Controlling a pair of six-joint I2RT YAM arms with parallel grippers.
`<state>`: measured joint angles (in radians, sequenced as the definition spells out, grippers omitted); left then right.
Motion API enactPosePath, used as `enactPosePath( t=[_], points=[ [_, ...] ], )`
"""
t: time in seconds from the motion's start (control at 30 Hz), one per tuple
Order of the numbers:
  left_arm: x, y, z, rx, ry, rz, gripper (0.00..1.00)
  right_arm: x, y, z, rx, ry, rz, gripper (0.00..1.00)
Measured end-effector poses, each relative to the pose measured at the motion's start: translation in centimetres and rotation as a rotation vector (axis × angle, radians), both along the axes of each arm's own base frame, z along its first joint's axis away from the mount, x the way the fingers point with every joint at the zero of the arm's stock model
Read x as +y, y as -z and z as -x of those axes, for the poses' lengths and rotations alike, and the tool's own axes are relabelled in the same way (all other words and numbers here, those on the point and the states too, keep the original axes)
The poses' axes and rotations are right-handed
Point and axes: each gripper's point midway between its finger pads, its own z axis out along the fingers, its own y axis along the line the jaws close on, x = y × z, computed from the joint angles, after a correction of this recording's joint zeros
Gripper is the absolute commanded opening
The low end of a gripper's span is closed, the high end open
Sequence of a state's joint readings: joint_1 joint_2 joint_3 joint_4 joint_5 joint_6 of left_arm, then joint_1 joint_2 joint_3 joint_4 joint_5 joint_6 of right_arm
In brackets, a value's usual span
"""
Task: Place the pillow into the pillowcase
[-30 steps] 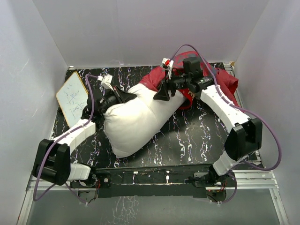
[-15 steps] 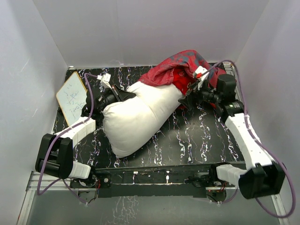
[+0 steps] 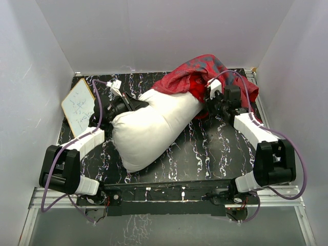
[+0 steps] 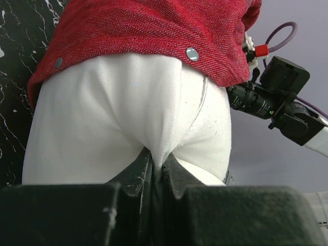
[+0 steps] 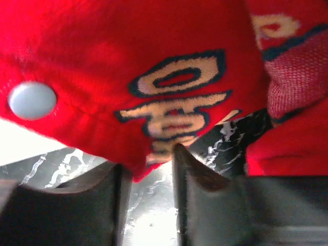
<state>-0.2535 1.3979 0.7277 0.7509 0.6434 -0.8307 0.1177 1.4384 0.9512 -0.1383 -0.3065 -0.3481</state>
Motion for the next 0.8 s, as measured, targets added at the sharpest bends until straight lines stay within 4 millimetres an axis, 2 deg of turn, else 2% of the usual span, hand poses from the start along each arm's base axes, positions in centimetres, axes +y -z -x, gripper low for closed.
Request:
enactPosePath(
  t=[0.07, 0.13, 0.23, 0.3, 0.37, 0.43, 0.5, 0.53, 0.57, 0.63, 0.7, 0.8],
  points=[
    [0.1, 0.0, -0.1, 0.001, -0.001, 0.0, 0.0, 0.3, -0.3, -0.4, -0.008, -0.011, -0.008, 0.1],
    [0.1, -0.1, -0.2, 0.003, 0.0, -0.001, 0.0, 1.2, -1.2, -0.2, -0.016, -0.06, -0.04, 0.08],
    [0.3, -0.4, -0.6, 0.006, -0.003, 0.0, 0.0, 4.3, -5.0, 1.3, -0.064, -0.235, -0.129, 0.08],
    [0.3, -0.5, -1.0, 0.011, -0.005, 0.004, 0.0, 6.8, -8.8, 2.9, -0.085, -0.365, -0.178, 0.08],
    [0.3, -0.5, -1.6, 0.023, -0.008, 0.009, 0.0, 10.3, -14.8, 4.1, -0.151, -0.504, -0.224, 0.08],
    [0.6, -0.2, -2.3, 0.049, -0.02, 0.011, 0.0, 14.3, -21.5, 6.2, -0.244, -0.658, -0.277, 0.08],
    [0.9, 0.6, -2.8, 0.092, -0.03, 0.01, 0.0, 17.2, -26.1, 9.0, -0.304, -0.786, -0.335, 0.08],
    [0.9, 1.1, -2.9, 0.116, -0.032, 0.01, 0.0, 18.2, -27.4, 10.5, -0.315, -0.838, -0.364, 0.08],
    [0.9, 1.5, -2.8, 0.137, -0.03, 0.01, 0.0, 19.0, -28.0, 12.0, -0.312, -0.886, -0.393, 0.08],
    [0.7, 1.8, -2.5, 0.157, -0.019, 0.011, 0.0, 19.4, -27.3, 13.0, -0.294, -0.915, -0.41, 0.08],
    [0.6, 1.8, -2.4, 0.157, -0.016, 0.01, 0.0, 19.4, -24.6, 12.8, -0.236, -0.899, -0.401, 0.08],
    [0.4, 2.5, -2.2, 0.172, -0.01, -0.006, 0.0, 19.0, -17.8, 11.5, -0.08, -0.827, -0.346, 0.08]
  ],
)
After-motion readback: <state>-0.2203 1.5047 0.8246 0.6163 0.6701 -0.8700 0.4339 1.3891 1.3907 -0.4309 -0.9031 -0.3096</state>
